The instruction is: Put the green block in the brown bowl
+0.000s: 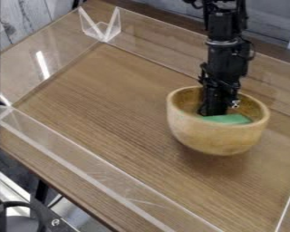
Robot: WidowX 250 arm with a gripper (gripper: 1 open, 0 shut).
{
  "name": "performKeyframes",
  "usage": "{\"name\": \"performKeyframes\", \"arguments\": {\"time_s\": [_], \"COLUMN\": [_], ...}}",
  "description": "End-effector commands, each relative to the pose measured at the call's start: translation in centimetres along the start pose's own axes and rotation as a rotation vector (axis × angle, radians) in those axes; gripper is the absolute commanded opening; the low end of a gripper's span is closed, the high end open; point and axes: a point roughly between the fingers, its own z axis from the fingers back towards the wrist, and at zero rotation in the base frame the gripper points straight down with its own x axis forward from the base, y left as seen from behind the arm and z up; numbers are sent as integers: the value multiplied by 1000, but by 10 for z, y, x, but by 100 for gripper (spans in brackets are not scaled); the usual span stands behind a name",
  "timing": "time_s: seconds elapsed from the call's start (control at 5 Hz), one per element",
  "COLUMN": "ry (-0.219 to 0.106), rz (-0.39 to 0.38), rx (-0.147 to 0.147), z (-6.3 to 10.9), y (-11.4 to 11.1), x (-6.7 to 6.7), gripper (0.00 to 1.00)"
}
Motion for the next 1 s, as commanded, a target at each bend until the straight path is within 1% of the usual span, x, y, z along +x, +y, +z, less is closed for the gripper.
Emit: {"name": "performKeyframes", "arguments": {"time_s": [0.0, 0.4, 0.8], "ry": [-25, -24, -30], "rz": [0, 52, 199], "rx": [48, 107, 132], "z": [8, 15, 23], "y": [2, -3, -8], "x": [7, 7, -3], "gripper": [0, 0, 0]}}
